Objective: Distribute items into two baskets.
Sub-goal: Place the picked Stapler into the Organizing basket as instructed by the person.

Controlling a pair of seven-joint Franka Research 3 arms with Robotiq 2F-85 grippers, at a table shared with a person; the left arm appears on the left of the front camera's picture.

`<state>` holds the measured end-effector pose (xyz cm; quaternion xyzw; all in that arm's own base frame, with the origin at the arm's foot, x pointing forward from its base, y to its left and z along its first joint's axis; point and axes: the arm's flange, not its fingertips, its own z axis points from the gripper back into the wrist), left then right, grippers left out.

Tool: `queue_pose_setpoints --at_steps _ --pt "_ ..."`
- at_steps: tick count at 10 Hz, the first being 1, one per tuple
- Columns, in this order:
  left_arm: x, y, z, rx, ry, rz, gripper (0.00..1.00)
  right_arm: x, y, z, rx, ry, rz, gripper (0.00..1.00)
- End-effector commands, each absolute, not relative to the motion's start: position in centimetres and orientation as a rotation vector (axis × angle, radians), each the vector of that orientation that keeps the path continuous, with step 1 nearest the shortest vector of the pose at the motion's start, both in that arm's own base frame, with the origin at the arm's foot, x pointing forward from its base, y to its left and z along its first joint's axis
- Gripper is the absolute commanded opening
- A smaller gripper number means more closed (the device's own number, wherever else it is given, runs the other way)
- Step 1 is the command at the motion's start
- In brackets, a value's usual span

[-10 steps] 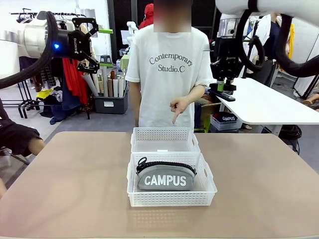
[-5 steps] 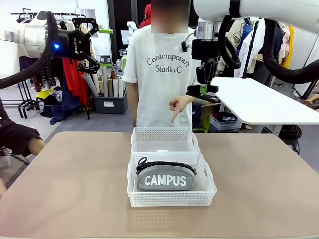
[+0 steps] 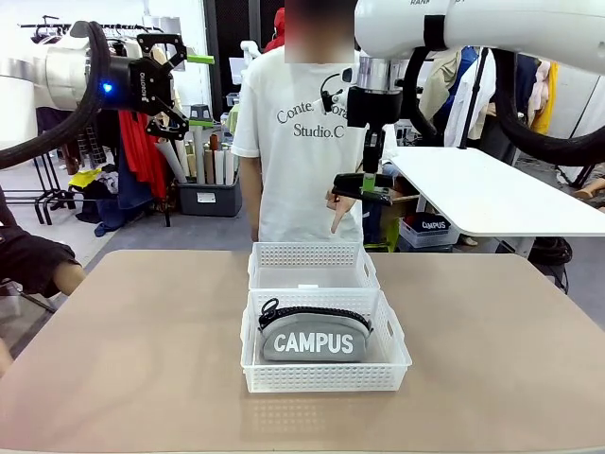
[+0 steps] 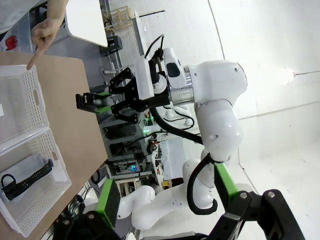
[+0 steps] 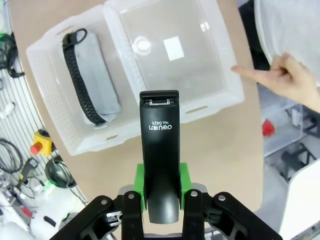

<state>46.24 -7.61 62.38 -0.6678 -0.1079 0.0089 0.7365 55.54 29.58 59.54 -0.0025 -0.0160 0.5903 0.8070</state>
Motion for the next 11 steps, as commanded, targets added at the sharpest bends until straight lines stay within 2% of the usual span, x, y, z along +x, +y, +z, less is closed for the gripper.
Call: queue_pose_setpoints --at_steps 1,2,8,11 --pt "46.2 -7.5 62.5 -1.469 -0.233 0.013 1.00 54.4 28.2 59.6 0.054 -0.050 1.270 0.00" --pt "46.2 -7.5 62.5 -1.469 -0.233 0.013 1.00 55.5 29.6 59.5 -0.005 -0.034 1.263 0.00" --pt "46.2 -7.5 62.5 -1.469 -0.233 0.013 1.00 55.3 29.4 59.0 0.010 -0.023 1.265 0.00" --pt "46.2 -7.5 62.5 -1.469 -0.233 0.013 1.00 56.3 33.0 55.7 -0.086 -0.084 1.446 0.00"
